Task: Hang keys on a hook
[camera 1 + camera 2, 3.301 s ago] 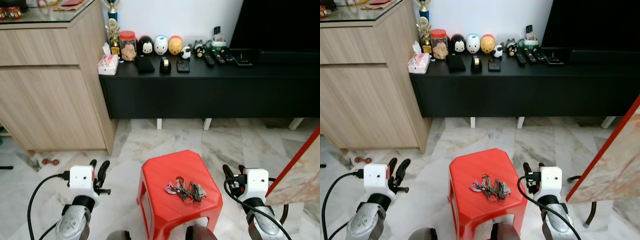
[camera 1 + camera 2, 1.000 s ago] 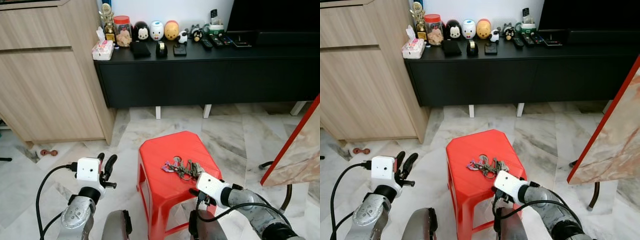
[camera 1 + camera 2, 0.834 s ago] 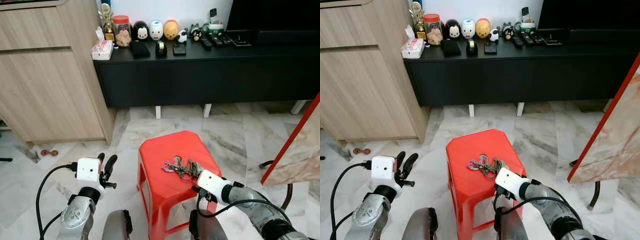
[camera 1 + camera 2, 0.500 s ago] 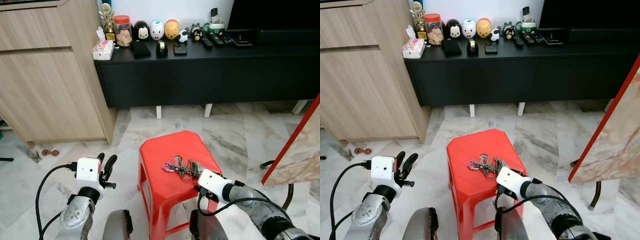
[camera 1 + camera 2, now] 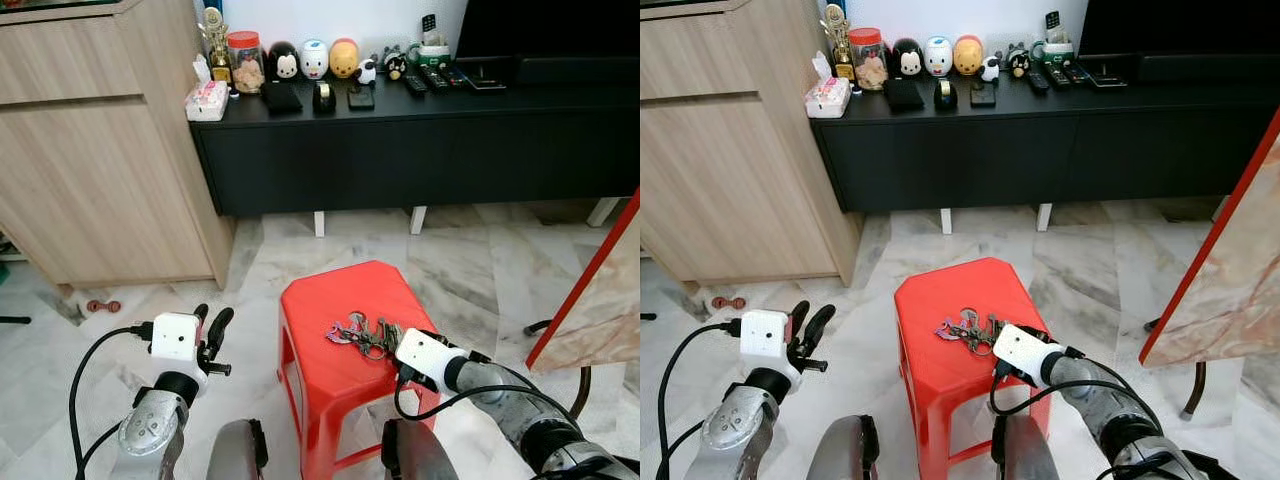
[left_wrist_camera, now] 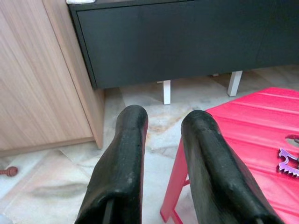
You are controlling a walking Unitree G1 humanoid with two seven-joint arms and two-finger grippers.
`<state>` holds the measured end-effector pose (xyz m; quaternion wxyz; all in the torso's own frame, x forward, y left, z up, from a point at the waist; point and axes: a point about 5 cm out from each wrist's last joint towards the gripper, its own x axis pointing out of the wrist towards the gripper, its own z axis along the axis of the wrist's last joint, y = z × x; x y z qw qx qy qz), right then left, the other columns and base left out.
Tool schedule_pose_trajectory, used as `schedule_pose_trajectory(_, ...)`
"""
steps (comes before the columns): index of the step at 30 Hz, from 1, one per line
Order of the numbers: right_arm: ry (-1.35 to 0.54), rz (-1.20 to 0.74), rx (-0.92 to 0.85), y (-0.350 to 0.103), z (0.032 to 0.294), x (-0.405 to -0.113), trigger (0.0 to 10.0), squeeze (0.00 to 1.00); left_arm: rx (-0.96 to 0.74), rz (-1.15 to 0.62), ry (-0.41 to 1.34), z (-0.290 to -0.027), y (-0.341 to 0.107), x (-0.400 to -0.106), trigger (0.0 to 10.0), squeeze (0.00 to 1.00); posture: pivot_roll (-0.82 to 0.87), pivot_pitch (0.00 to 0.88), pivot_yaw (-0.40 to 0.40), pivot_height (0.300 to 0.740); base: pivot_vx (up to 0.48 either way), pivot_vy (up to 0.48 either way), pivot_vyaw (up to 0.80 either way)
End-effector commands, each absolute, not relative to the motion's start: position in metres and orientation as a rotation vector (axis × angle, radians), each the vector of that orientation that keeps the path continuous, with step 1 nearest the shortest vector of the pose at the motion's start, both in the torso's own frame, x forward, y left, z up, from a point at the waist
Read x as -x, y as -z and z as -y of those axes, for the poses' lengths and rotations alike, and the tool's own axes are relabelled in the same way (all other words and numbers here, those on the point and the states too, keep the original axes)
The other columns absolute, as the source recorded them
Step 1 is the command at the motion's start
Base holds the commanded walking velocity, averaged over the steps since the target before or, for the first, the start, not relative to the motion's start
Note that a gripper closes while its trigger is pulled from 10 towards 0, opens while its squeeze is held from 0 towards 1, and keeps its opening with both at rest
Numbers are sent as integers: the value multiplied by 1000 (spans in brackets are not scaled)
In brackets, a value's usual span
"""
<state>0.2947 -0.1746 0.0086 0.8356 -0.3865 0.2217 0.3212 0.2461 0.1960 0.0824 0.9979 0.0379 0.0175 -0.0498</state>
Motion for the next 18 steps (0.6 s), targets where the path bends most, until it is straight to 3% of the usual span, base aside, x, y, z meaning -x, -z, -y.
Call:
schedule_pose_trajectory(1,-687,-455,834,-11,171,-299,10000,0,-85,-40,98,-199,-84,-243,10000,0,31,0,22,580,0,0,0)
schedule_pose_trajectory(12,-701,-465,853,-5,170,-293,10000,0,-90,-55,93,-202,-84,-235,10000,0,41,27,28,580,0,0,0)
schedule_pose_trajectory(18,-599,-443,856,-13,178,-302,10000,0,-92,-63,93,-202,-83,-233,10000,0,42,27,31,580,0,0,0)
